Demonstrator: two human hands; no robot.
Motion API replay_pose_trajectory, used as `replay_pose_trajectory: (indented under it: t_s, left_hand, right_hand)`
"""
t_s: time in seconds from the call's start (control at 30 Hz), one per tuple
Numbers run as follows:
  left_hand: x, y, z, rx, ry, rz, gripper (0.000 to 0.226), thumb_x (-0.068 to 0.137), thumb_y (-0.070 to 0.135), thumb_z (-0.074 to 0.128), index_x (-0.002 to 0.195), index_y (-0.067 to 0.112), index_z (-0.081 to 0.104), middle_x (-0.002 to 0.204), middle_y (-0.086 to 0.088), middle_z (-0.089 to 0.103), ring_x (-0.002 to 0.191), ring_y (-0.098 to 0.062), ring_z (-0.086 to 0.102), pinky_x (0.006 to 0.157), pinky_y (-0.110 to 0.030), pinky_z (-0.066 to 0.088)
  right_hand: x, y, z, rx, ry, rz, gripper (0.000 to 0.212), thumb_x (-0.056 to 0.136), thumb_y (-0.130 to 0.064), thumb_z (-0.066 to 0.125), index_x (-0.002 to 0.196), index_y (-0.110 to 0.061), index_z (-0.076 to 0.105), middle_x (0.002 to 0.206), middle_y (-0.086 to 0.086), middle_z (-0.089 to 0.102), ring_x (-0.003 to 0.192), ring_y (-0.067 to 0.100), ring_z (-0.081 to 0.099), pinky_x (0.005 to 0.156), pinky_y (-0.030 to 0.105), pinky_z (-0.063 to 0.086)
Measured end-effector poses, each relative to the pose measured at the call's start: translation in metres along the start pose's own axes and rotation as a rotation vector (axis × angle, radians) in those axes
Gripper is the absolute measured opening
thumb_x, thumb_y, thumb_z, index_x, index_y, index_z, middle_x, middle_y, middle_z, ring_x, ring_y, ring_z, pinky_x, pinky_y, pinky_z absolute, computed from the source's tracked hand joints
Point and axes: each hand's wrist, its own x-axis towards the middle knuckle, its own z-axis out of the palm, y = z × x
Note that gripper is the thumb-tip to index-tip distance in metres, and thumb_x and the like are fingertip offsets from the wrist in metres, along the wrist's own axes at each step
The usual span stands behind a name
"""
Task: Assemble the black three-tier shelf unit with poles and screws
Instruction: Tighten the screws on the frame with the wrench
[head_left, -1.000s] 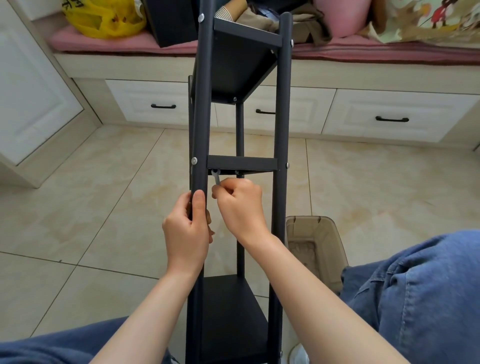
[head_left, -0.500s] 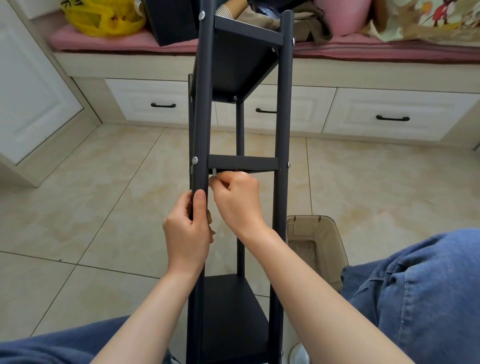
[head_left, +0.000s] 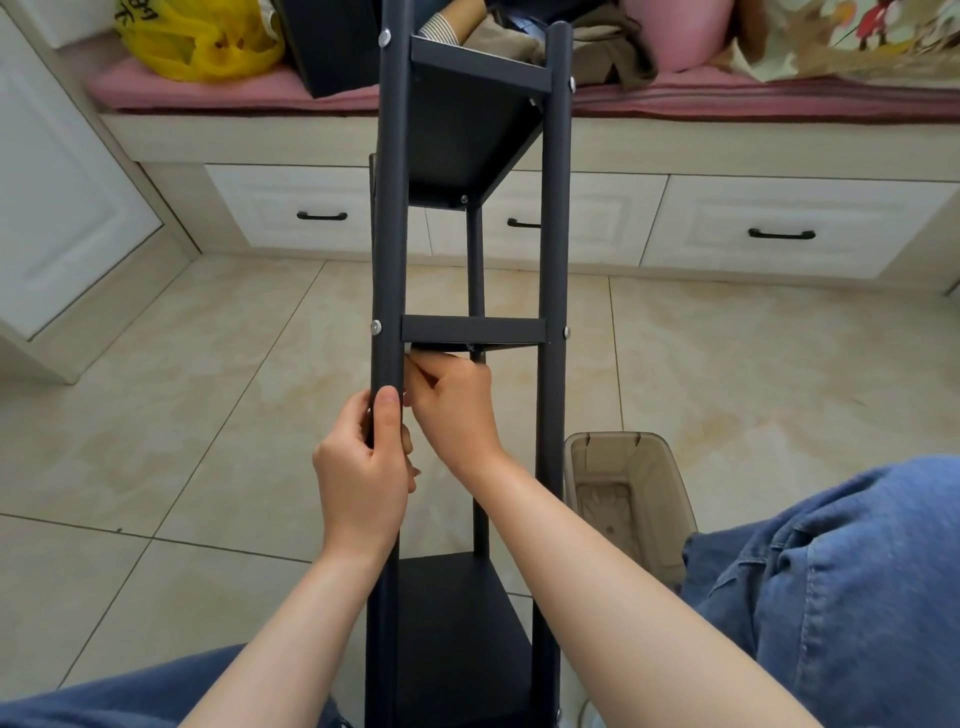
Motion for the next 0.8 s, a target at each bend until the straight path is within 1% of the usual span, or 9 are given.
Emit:
replay_pose_trajectory:
  t_s: [0.07,0.17,0.3,0.37,0.47,0.5,0.63,0.73,0.8]
  left_hand:
    - [0.0,-0.001,0.0,-0.005,-0.003,-0.006,0.029,0.105,0.04,0.044,0.085,0.028,0.062,0.056,0.007,0.054,0.042,-0.011,0.052,0.042,-0.017,0.042]
    - [-0.001,-0.002,0.0,-0.008,-0.007,-0.011,0.029,0.105,0.039,0.045,0.083,0.028,0.061,0.056,0.006,0.054,0.041,-0.011,0.051,0.042,-0.02,0.044]
    - [-0.001,-0.001,0.001,-0.007,-0.011,-0.012,0.032,0.106,0.037,0.046,0.078,0.027,0.058,0.055,0.002,0.054,0.041,-0.012,0.051,0.042,-0.02,0.043]
    - [0.0,-0.001,0.002,0.003,-0.014,-0.009,0.032,0.107,0.035,0.046,0.078,0.027,0.058,0.055,0.001,0.054,0.041,-0.011,0.051,0.042,-0.019,0.043]
    - [0.0,0.0,0.003,0.003,-0.022,-0.008,0.031,0.106,0.036,0.046,0.078,0.028,0.057,0.054,0.003,0.054,0.041,-0.011,0.053,0.042,-0.017,0.042]
    - [0.0,0.001,0.003,0.001,-0.024,-0.01,0.031,0.106,0.037,0.046,0.078,0.028,0.056,0.055,0.003,0.054,0.042,-0.012,0.053,0.042,-0.016,0.041]
    - [0.0,0.002,0.003,-0.004,-0.029,-0.031,0.032,0.105,0.04,0.047,0.076,0.027,0.056,0.057,0.003,0.056,0.042,-0.012,0.053,0.042,-0.019,0.043]
    - [-0.001,0.002,0.001,-0.002,-0.027,-0.034,0.034,0.105,0.041,0.048,0.075,0.026,0.055,0.058,0.005,0.057,0.043,-0.012,0.054,0.043,-0.018,0.043]
    - [-0.002,0.002,-0.001,-0.001,-0.026,-0.039,0.034,0.103,0.043,0.05,0.076,0.023,0.056,0.057,0.006,0.056,0.044,-0.012,0.054,0.044,-0.019,0.044]
  right_hand:
    - [0.001,0.001,0.002,-0.001,0.018,-0.031,0.025,0.097,-0.006,0.057,0.077,0.001,0.07,0.071,0.012,0.07,0.065,0.018,0.066,0.069,0.037,0.056]
    - [-0.001,0.002,0.003,-0.014,0.037,-0.046,0.025,0.097,-0.007,0.057,0.076,-0.001,0.069,0.069,0.01,0.07,0.064,0.021,0.066,0.067,0.036,0.055]
    - [-0.004,0.001,0.0,-0.047,0.031,-0.002,0.029,0.097,-0.008,0.056,0.07,-0.002,0.066,0.06,0.006,0.064,0.051,0.014,0.052,0.058,0.029,0.048]
    - [-0.01,0.001,-0.004,-0.064,-0.025,0.05,0.03,0.098,-0.012,0.055,0.072,-0.004,0.068,0.061,0.005,0.064,0.054,0.015,0.056,0.061,0.03,0.052]
    - [-0.02,0.002,-0.014,-0.098,-0.078,0.101,0.03,0.098,-0.018,0.056,0.074,-0.006,0.07,0.062,0.004,0.065,0.06,0.019,0.061,0.068,0.04,0.054]
    - [-0.022,0.001,-0.018,-0.109,-0.078,0.117,0.028,0.097,-0.019,0.057,0.077,-0.007,0.071,0.064,0.003,0.065,0.063,0.02,0.062,0.069,0.041,0.055]
    - [-0.031,-0.006,-0.039,-0.148,-0.086,0.152,0.021,0.097,-0.022,0.059,0.085,-0.014,0.074,0.069,-0.005,0.066,0.067,0.015,0.063,0.07,0.04,0.057]
    - [-0.037,-0.018,-0.057,-0.198,-0.07,0.128,0.021,0.096,-0.023,0.06,0.088,-0.013,0.076,0.073,-0.004,0.068,0.07,0.013,0.063,0.071,0.038,0.057]
    - [-0.036,-0.031,-0.067,-0.207,-0.038,0.112,0.022,0.096,-0.022,0.061,0.083,-0.012,0.075,0.07,-0.002,0.066,0.068,0.013,0.061,0.068,0.035,0.055]
